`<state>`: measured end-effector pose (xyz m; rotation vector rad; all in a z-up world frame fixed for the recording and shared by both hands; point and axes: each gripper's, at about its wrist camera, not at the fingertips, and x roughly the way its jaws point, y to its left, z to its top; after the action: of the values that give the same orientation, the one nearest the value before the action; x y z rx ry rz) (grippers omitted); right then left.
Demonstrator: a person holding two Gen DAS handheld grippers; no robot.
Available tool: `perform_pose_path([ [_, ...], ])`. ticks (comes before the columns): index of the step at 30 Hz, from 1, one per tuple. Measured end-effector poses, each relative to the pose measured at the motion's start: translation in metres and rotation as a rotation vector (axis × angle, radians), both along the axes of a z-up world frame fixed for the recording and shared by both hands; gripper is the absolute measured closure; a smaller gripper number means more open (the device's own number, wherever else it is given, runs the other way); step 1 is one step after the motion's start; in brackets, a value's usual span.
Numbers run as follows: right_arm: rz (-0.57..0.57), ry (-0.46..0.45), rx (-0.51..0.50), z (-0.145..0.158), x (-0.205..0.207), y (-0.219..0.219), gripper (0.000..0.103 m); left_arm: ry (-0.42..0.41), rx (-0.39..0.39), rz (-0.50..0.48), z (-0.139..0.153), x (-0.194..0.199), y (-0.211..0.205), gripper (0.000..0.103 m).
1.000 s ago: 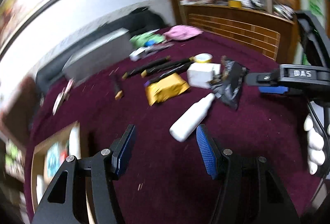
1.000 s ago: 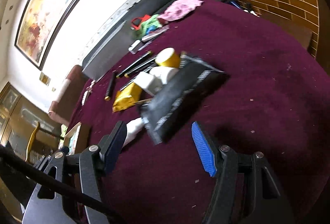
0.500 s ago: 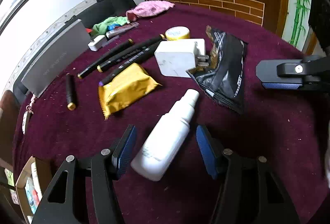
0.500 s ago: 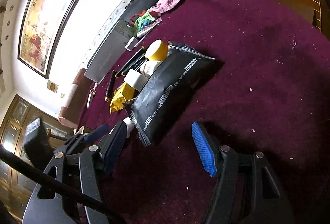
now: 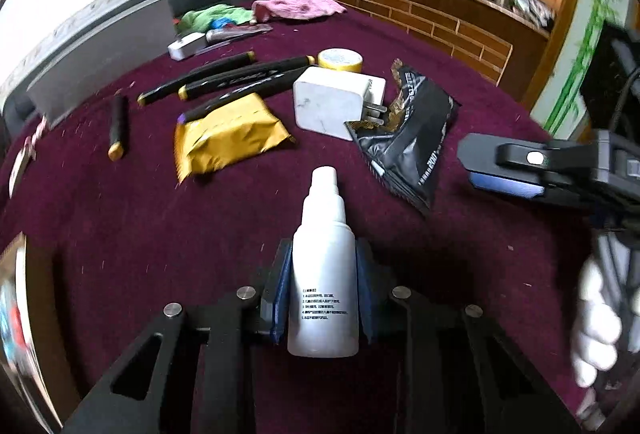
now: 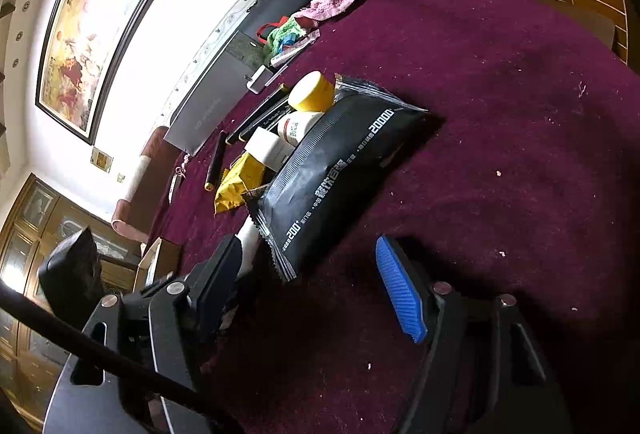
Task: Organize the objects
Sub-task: 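Grasp the white spray bottle with the left gripper, then grasp the black snack bag with the right gripper while the left gripper holds the spray bottle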
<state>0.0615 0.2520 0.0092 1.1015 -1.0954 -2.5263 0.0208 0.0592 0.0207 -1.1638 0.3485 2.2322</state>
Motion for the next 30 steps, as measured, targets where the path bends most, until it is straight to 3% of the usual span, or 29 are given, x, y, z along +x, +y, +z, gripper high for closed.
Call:
perform_pose_path([
  [8, 0.001, -0.001, 0.033, 0.001, -0.001, -0.004, 0.033, -0.005, 0.156, 0.087, 0.032, 0.033, -0.049, 0.078],
  [14, -0.009, -0.014, 0.071, 0.004, -0.003, -0.007, 0.034, -0.01, 0.199, 0.117, 0.036, 0.054, -0.072, 0.078],
  [18, -0.04, -0.079, 0.165, 0.012, -0.011, -0.016, 0.034, -0.016, 0.221, 0.134, 0.035, 0.062, -0.083, 0.078],
  [24, -0.067, -0.178, 0.157, 0.018, -0.043, -0.01, 0.035, -0.007, 0.246, 0.138, 0.036, 0.072, -0.092, 0.078],
  [30, -0.104, -0.236, 0.176, 0.014, -0.066, -0.012, 0.047, -0.014, 0.256, 0.137, 0.035, 0.076, -0.096, 0.078],
])
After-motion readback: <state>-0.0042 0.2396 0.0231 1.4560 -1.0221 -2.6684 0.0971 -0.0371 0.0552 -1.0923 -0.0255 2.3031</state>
